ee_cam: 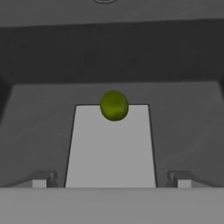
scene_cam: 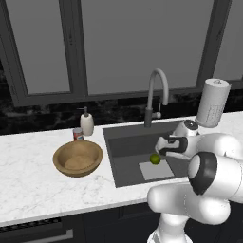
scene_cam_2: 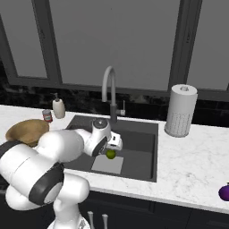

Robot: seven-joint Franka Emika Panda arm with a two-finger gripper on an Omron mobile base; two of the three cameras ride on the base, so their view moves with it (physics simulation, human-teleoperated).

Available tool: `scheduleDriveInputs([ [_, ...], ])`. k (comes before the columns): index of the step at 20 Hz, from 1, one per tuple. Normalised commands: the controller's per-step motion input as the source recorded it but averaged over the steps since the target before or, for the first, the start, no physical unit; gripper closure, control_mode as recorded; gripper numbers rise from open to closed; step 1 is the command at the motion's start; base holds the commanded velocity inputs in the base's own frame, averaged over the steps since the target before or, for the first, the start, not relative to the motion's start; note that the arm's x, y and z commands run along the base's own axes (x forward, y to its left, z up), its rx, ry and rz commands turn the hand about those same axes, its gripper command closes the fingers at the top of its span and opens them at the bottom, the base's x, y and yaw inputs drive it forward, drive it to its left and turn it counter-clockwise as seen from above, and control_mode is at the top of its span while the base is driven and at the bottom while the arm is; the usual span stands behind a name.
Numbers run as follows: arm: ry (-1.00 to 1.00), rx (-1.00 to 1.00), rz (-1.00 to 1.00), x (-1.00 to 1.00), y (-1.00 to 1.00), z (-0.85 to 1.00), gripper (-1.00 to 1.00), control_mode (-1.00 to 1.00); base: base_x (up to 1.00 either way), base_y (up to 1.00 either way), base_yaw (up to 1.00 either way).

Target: Pick the lime from the sink and place it in the bowl. Then pick the bowl and place it in the microwave. Then close the microwave door and press the start button.

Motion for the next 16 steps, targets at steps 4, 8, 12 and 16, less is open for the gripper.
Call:
scheduleDriveInputs([
  [4, 0.00, 0.02, 0.01, 0.43, 0.00, -0.06, -1.00, -1.00, 0.00, 0.00, 0.00],
  [8, 0.00, 0.00, 0.00, 0.32, 0.00, -0.24, -1.00, -1.00, 0.00, 0.00, 0.00],
  [12, 0.00, 0.00, 0.00, 0.22, 0.00, -0.28, -1.00, -1.00, 0.00, 0.00, 0.00],
  [16, 0.00, 0.00, 0.00, 0.23, 0.00, -0.39, -1.00, -1.00, 0.00, 0.00, 0.00],
])
